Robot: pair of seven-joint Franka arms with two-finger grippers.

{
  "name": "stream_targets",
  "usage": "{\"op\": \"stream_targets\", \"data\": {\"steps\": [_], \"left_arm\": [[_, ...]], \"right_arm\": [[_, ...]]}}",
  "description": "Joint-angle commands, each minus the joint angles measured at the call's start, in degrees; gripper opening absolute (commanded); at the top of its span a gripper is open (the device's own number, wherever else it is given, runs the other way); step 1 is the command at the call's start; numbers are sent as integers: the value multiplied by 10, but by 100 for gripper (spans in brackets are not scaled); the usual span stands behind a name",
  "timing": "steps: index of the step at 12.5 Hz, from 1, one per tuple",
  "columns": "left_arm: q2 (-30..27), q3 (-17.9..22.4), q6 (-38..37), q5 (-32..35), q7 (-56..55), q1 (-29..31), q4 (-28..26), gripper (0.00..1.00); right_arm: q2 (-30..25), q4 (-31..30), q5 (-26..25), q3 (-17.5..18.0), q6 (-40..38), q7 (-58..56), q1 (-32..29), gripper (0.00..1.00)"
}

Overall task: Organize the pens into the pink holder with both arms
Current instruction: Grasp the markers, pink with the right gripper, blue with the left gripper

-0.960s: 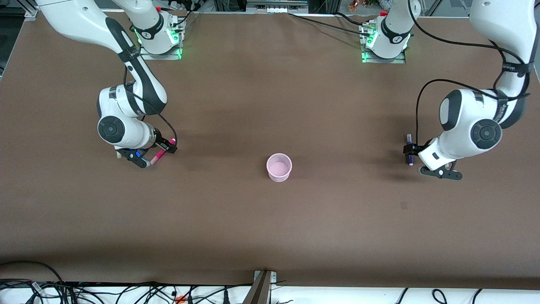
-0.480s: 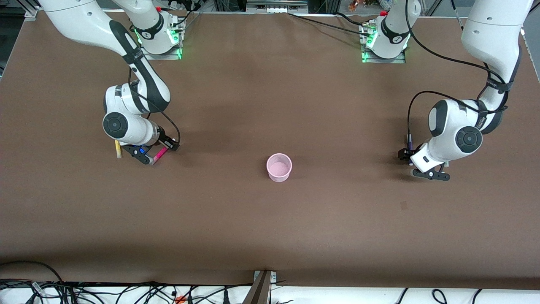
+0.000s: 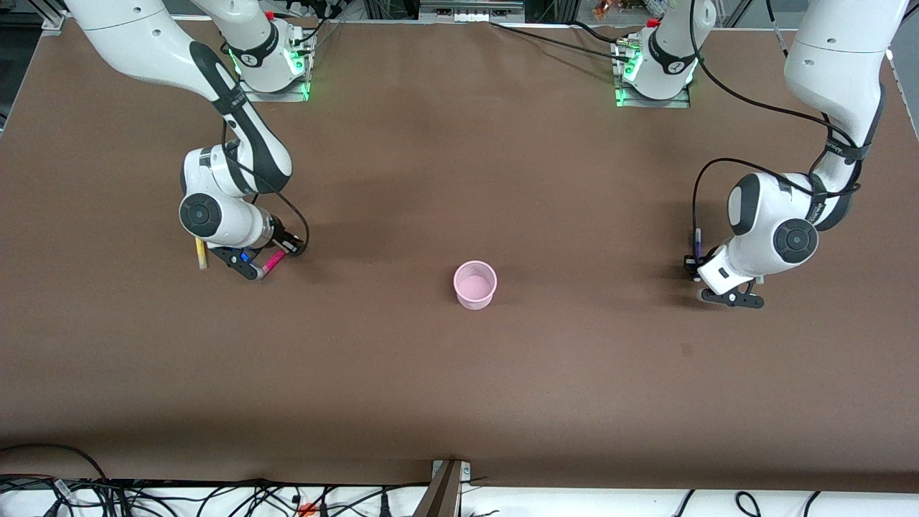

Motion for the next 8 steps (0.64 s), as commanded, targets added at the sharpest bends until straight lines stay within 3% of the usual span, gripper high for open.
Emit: {"op": "stream_targets", "data": {"steps": [1,2,4,6,8], "left_arm": [[10,-1,2,8,-1,3,12,0],[5,-1,-5,7,-10,3,15,0],[-24,-6,-31,0,-35,3,35,0],[-42,-18,-150,-1,-31,-3,98,0],[-42,-44,-246,-27,-21,1,182,0]], "right_arm": [[6,-2,6,1,4,-23,-6,41],[5,-2,6,1,3,-23,-5,38],[2,-1,6,1,-1,-26,-6,21],[3,-2,6,1,-2,-34,-5,2],[2,-1,6,1,-6,-36,-6,0]]}}
